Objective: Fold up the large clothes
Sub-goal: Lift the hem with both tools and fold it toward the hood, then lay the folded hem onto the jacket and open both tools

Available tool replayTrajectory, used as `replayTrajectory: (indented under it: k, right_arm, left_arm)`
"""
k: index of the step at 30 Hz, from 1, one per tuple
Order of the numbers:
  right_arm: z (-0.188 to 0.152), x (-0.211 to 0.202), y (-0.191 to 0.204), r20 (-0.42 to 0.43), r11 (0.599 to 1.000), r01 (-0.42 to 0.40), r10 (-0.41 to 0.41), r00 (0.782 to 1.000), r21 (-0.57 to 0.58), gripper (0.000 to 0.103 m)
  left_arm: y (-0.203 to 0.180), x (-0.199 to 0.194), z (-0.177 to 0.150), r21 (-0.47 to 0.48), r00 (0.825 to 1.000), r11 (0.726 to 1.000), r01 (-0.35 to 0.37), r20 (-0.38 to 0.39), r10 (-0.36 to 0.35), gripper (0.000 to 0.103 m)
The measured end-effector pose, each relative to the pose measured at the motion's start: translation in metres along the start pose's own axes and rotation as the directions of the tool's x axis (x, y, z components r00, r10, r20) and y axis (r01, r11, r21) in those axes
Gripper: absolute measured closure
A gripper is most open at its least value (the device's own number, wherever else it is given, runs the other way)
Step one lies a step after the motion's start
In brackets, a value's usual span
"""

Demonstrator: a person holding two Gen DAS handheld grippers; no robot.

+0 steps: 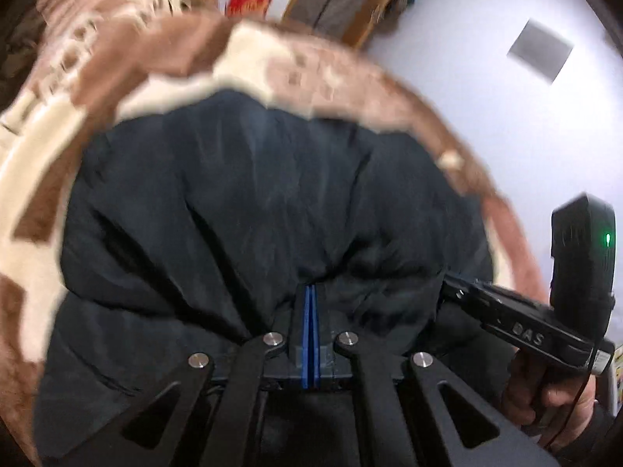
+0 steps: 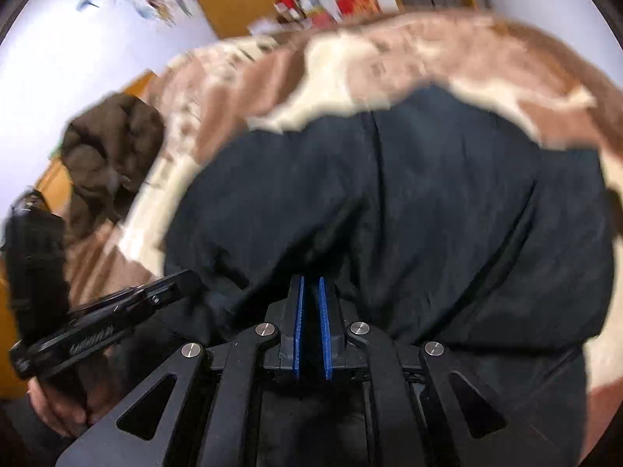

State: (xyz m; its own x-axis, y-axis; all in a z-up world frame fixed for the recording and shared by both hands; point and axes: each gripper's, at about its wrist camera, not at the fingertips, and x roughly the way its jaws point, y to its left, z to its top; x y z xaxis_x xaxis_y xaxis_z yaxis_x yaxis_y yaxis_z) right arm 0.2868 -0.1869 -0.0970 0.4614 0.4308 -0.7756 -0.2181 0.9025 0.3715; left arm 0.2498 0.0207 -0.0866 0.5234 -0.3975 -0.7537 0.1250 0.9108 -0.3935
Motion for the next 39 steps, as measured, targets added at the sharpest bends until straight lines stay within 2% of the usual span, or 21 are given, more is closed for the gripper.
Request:
replayTrajectory:
  k: [1,3,11,17,21,25,28,29,30,31,32,34,35,39]
  right_arm:
    - [-0.003,0.012,-0.012,-0.025,0.999,-0.002,0.003,1.0,0.041,0.096]
    - [-0.007,0.022,-0.03,-0.022,0.994,-0.047,0.05,0.999,0.098,0.1]
    - [-0.016,0.038,-0.035,0.004,0.995,-0.032,0.032,0.999,0.092,0.103]
    - [-0.009,0.015,-0.022,-0.007,0.997,-0.007,0.007,1.0,0.082,0.103]
    - [0.0,-0.034,-0.008,0.089,0.998,-0.031,0.027,0.996,0.05,0.1]
    - [0.024,-0.072,-0.001,0.227,0.999,-0.039,0.037,0.973,0.005,0.1]
    - [0.051,-0.066,-0.014,0.266,1.0,0.011,-0.015,0.964,0.018,0.1]
    - [0.057,-0.059,-0.025,0.262,0.998,0.055,-0.064,0.963,0.041,0.1]
    - [0.061,-0.049,-0.039,0.248,0.991,0.11,-0.127,0.96,0.08,0.1]
    - [0.061,-0.041,-0.055,0.234,0.984,0.134,-0.158,0.959,0.117,0.1]
    - [0.06,-0.029,-0.074,0.202,0.977,0.133,-0.166,0.965,0.166,0.1]
    - [0.051,-0.012,-0.098,0.16,0.97,0.109,-0.145,0.976,0.216,0.1]
    - [0.046,-0.011,-0.104,0.167,0.974,0.091,-0.127,0.978,0.207,0.1]
    - [0.045,-0.024,-0.092,0.169,0.973,0.135,-0.167,0.971,0.185,0.1]
  left_arm:
    - [0.005,0.014,-0.002,-0.009,0.999,1.0,-0.02,-0.031,0.019,0.102]
    - [0.013,0.031,-0.007,-0.024,0.998,0.999,-0.037,-0.053,0.036,0.102]
    - [0.011,0.056,-0.008,0.014,0.992,0.993,-0.118,-0.04,0.119,0.102]
    - [0.001,0.049,-0.002,0.013,0.991,0.992,-0.125,-0.048,0.126,0.102]
    - [-0.005,0.02,0.001,0.02,0.993,0.995,-0.102,-0.05,0.103,0.102]
    - [-0.012,-0.019,0.01,0.05,0.996,0.995,-0.081,0.04,0.079,0.102]
    - [-0.011,-0.031,0.038,0.076,0.984,0.99,-0.122,0.14,0.11,0.101]
    - [-0.005,-0.028,0.051,0.076,0.974,0.984,-0.16,0.171,0.146,0.101]
    - [0.001,-0.022,0.059,0.068,0.965,0.977,-0.203,0.184,0.187,0.101]
    - [0.013,-0.013,0.066,0.044,0.955,0.967,-0.25,0.173,0.239,0.101]
    - [0.026,-0.004,0.066,0.012,0.954,0.963,-0.268,0.146,0.264,0.101]
    - [0.055,0.014,0.065,-0.071,0.972,0.975,-0.213,0.089,0.219,0.101]
    - [0.063,0.019,0.061,-0.094,0.978,0.979,-0.184,0.084,0.191,0.101]
    - [0.062,0.02,0.053,-0.091,0.977,0.979,-0.182,0.098,0.191,0.101]
